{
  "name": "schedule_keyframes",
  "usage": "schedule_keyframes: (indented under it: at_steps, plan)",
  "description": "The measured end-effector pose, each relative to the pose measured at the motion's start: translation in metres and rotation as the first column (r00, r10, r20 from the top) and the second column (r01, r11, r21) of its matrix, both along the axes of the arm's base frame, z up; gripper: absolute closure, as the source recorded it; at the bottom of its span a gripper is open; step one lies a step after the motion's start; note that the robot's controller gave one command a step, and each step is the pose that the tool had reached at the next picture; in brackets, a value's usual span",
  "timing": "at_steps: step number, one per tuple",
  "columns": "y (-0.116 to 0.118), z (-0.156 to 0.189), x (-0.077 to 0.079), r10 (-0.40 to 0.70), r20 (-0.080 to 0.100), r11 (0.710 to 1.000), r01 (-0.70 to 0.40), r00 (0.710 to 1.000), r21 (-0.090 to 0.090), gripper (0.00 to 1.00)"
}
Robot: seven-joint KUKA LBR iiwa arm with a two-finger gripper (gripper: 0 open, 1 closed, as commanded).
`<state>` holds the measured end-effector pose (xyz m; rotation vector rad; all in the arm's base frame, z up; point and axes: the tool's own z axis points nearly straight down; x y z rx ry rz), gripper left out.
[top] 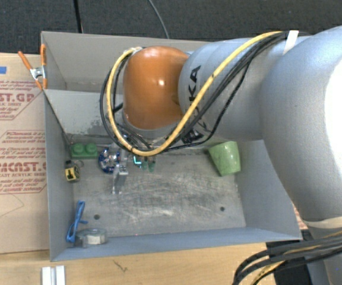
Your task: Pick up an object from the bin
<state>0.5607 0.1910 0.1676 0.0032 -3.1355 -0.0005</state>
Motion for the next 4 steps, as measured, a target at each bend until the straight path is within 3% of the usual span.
schedule_keyframes:
  at_steps: [1, 2, 3, 4]
  plan:
    - [-0.009, -0.08, 0.024, -0.103, 0.018, 0.995, 0.102, 0.995, 0.006, 0.0]
    - [-0.018, 0.067, 0.015, 0.223, 0.016, 0.975, -0.223, 0.975, 0.0, 0.0]
    - [-0.022, -0.089, 0.022, 0.52, 0.04, 0.854, -0.52, 0.853, -0.004, 0.0]
    - [-0.035, -0.072, 0.011, 0.418, 0.023, 0.908, -0.418, 0.908, 0.002, 0.0]
